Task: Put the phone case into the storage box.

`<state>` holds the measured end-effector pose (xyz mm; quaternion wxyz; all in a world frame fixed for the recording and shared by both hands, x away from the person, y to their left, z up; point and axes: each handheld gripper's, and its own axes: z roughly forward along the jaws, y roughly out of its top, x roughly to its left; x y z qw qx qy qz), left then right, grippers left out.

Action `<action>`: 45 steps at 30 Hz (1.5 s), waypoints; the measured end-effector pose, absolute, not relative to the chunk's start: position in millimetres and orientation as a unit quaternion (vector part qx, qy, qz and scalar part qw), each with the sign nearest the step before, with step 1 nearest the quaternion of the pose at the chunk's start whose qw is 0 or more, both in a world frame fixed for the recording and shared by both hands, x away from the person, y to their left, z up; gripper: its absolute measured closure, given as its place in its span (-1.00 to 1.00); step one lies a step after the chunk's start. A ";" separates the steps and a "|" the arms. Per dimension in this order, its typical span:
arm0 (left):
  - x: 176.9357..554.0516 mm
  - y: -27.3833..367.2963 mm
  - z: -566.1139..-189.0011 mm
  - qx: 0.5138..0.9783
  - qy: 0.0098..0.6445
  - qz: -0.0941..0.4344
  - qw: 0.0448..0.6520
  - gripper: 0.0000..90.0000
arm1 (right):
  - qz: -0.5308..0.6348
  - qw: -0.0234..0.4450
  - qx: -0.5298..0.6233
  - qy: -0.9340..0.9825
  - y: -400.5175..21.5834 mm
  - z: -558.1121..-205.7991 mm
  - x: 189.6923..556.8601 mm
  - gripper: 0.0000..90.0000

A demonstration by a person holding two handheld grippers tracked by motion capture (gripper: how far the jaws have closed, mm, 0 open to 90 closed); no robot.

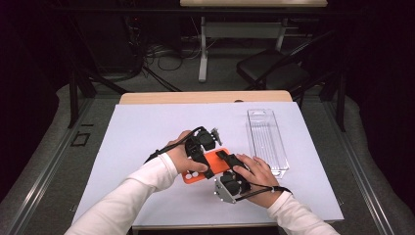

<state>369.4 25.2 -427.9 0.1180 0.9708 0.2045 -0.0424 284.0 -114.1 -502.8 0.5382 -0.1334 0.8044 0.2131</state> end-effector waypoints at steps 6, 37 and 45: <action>369.6 24.6 -427.8 0.970 0.204 -0.045 0.120 -0.66 | 0.211 0.540 -0.139 0.803 -113.5 -503.6 283.8 0.24; 367.5 23.6 -427.0 0.970 0.201 -0.054 0.123 -0.65 | 0.178 0.554 -0.165 0.796 -112.6 -510.8 284.3 0.58; 368.1 24.7 -426.5 0.970 0.202 -0.059 0.125 -0.65 | 0.175 0.562 -0.169 0.791 -112.5 -511.6 283.4 0.64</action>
